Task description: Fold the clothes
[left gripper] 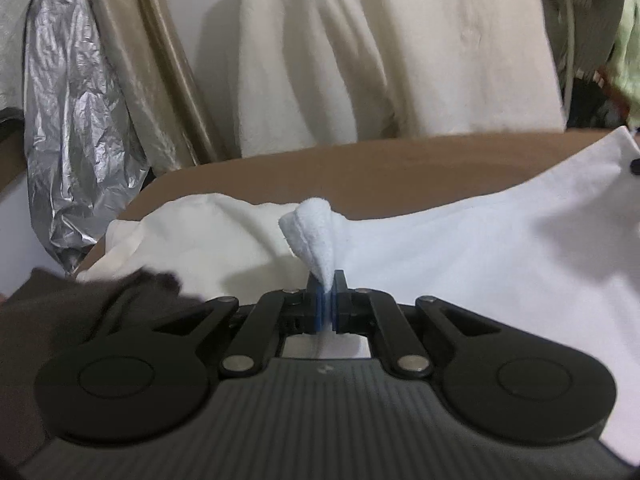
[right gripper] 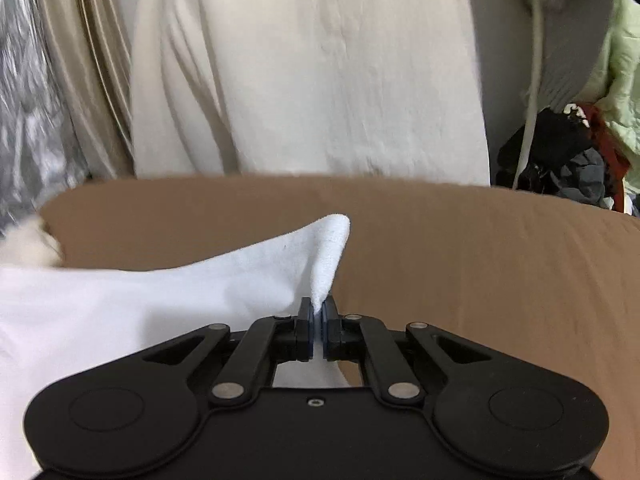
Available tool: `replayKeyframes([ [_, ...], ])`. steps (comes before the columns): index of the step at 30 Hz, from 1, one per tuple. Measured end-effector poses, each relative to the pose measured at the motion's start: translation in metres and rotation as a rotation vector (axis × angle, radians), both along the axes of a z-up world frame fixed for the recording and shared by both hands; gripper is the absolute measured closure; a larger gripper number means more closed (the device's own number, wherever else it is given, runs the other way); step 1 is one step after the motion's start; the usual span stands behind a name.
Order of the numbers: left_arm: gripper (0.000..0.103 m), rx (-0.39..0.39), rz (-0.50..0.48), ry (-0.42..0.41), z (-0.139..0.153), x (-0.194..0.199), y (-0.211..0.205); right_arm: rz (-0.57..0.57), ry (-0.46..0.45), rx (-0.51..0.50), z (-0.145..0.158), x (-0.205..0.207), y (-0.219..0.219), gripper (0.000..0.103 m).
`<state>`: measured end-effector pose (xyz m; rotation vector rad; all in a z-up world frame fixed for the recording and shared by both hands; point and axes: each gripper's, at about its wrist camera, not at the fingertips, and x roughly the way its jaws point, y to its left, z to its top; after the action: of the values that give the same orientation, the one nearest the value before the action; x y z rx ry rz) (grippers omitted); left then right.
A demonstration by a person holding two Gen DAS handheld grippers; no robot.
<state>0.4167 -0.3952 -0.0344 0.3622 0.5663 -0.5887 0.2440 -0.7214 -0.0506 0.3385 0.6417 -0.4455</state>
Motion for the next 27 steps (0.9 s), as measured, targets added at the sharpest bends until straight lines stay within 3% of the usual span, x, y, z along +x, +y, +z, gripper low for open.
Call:
replayKeyframes([
  [6,0.099,-0.078,-0.012,-0.015,0.037,-0.063,0.051,0.01,-0.151,0.048,0.059,-0.077,0.045,0.097],
  [11,0.099,-0.187,-0.006,0.017,0.06,-0.153,0.145,0.078,-0.021,-0.044,0.082,-0.167,0.089,0.097],
  [14,0.099,-0.205,0.018,0.136,0.047,-0.208,0.189,0.074,-0.013,-0.035,0.084,-0.234,0.117,0.097],
  [17,0.099,-0.194,0.033,0.27,0.015,-0.258,0.216,0.018,-0.013,-0.011,0.057,-0.293,0.145,0.097],
  [20,0.099,-0.139,0.054,0.339,-0.018,-0.286,0.221,-0.044,-0.035,0.07,0.013,-0.342,0.17,0.097],
  [23,0.099,-0.216,0.063,0.331,-0.02,-0.285,0.226,-0.082,-0.056,0.076,-0.023,-0.369,0.185,0.097],
  [27,0.099,-0.373,0.107,0.253,0.005,-0.289,0.25,-0.055,-0.073,-0.013,-0.014,-0.371,0.197,0.097],
])
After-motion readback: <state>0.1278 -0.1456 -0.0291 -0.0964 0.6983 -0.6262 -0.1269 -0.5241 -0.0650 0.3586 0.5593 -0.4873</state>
